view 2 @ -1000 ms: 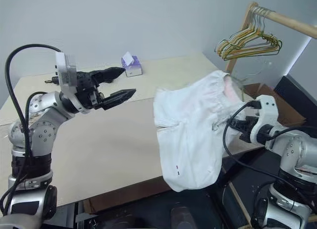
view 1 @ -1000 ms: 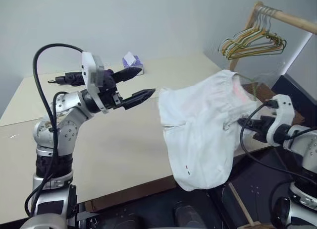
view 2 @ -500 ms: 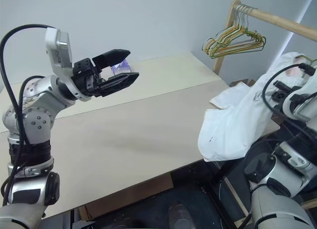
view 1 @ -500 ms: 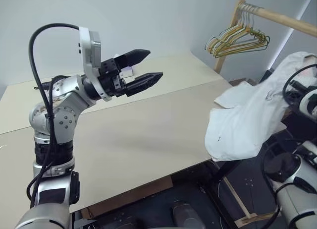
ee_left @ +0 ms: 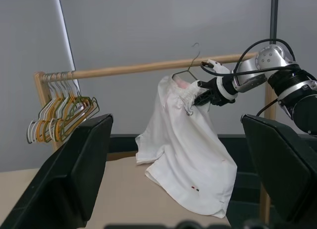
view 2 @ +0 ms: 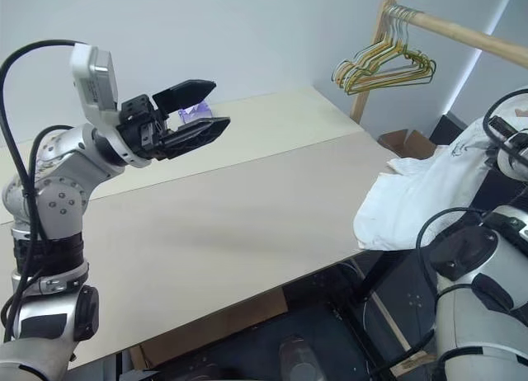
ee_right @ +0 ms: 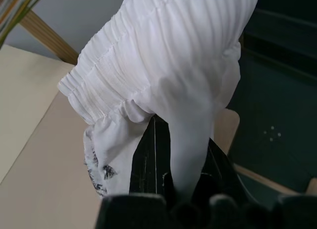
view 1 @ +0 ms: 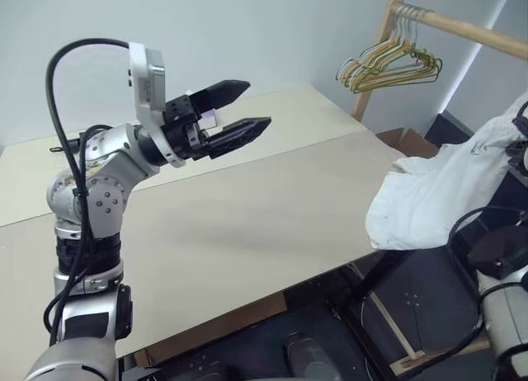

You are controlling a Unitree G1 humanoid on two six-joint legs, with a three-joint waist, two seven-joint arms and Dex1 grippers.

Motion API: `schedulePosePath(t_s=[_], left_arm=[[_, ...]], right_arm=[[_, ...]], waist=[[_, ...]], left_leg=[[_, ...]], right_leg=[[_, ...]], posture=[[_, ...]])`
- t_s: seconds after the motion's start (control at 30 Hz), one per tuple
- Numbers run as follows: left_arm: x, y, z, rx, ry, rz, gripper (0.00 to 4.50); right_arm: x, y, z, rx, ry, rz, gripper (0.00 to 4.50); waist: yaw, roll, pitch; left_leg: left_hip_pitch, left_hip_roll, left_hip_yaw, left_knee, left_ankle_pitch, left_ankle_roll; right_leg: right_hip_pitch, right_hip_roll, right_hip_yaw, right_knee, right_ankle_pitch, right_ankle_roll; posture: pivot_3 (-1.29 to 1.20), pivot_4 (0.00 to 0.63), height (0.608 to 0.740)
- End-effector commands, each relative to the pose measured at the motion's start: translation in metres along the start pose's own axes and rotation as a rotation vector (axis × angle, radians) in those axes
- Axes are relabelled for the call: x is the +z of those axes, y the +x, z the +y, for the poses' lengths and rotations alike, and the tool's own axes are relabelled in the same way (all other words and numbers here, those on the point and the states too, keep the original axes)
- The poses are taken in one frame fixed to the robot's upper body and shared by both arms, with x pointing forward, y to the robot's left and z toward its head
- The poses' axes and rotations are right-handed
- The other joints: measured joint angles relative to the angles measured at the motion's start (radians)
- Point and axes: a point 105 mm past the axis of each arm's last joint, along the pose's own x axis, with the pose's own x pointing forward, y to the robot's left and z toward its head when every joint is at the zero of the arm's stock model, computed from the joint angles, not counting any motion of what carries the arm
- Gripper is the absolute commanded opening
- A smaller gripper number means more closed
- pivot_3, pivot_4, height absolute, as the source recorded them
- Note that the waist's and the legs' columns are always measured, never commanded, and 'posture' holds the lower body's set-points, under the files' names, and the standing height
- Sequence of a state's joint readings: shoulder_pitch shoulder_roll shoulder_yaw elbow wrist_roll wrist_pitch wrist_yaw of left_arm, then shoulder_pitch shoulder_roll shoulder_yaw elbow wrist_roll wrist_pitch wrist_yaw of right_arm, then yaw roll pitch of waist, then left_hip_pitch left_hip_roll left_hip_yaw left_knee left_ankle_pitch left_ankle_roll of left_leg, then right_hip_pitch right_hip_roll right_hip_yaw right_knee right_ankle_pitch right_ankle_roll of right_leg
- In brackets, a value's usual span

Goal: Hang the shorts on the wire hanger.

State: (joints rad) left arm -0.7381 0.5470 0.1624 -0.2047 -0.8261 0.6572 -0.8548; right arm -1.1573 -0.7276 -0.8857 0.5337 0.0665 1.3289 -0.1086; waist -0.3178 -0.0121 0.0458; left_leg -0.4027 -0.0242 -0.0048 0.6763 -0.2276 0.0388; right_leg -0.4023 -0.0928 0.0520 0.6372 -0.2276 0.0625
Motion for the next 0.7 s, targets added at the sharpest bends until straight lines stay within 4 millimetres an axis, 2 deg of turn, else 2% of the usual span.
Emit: schedulePosePath(t_s=[0.03, 0.13, 0.27, 0.3, 0.37, 0.67, 0.7], left_arm=[[0.009, -0.004, -0.003, 0.012, 0.035, -0.015, 4.47], [0.007, -0.005, -0.004, 0.018, 0.039, -0.006, 4.47], [0.006, -0.006, -0.004, 0.024, 0.04, -0.001, 4.47], [0.006, -0.006, -0.005, 0.025, 0.041, 0.001, 4.5], [0.005, -0.006, -0.005, 0.026, 0.041, 0.002, 4.5], [-0.001, -0.008, -0.002, 0.055, 0.038, 0.021, 4.5], [-0.002, -0.008, -0.002, 0.057, 0.037, 0.022, 4.5]], right_arm=[[0.01, 0.004, -0.01, -0.008, 0.105, -0.03, 0.0], [0.006, 0.009, -0.017, -0.036, 0.137, -0.012, 0.0], [-0.002, 0.013, -0.014, -0.027, 0.128, 0.018, 0.0], [-0.005, 0.014, -0.013, -0.025, 0.112, 0.022, 0.45], [-0.007, 0.014, -0.01, -0.019, 0.086, 0.019, 0.79], [-0.003, 0.005, 0.0, -0.081, -0.039, -0.133, 3.93], [-0.004, 0.004, 0.001, -0.093, -0.047, -0.157, 4.15]], waist=[[0.001, 0.0, 0.0], [0.0, 0.0, 0.0], [0.001, 0.0, 0.0], [0.001, 0.0, 0.0], [0.001, 0.0, 0.0], [0.001, 0.0, 0.0], [0.001, 0.001, 0.0]], left_leg=[[0.0, 0.0, 0.0, 0.0, 0.0, 0.0], [0.001, 0.0, 0.002, -0.001, -0.001, 0.001], [0.004, 0.0, 0.003, -0.001, -0.002, 0.004], [0.007, 0.0, 0.004, -0.001, -0.003, 0.005], [0.01, 0.0, 0.004, -0.001, -0.004, 0.006], [0.012, 0.0, 0.006, -0.002, -0.005, 0.007], [0.012, 0.0, 0.006, -0.002, -0.005, 0.007]], right_leg=[[0.001, 0.0, 0.0, -0.001, 0.0, 0.0], [0.001, 0.0, 0.002, -0.004, 0.001, 0.001], [0.008, 0.0, 0.003, -0.01, 0.002, 0.003], [0.011, 0.0, 0.003, -0.012, 0.002, 0.004], [0.015, 0.0, 0.003, -0.014, 0.002, 0.004], [0.015, 0.0, 0.007, -0.013, 0.002, 0.006], [0.015, 0.0, 0.007, -0.013, 0.002, 0.006]], posture=[[-0.3, 0.011, 0.74], [-0.3, 0.006, 0.74], [-0.29, 0.001, 0.74], [-0.29, 0.001, 0.74], [-0.29, 0.0, 0.74], [-0.29, 0.006, 0.74], [-0.29, 0.006, 0.74]])
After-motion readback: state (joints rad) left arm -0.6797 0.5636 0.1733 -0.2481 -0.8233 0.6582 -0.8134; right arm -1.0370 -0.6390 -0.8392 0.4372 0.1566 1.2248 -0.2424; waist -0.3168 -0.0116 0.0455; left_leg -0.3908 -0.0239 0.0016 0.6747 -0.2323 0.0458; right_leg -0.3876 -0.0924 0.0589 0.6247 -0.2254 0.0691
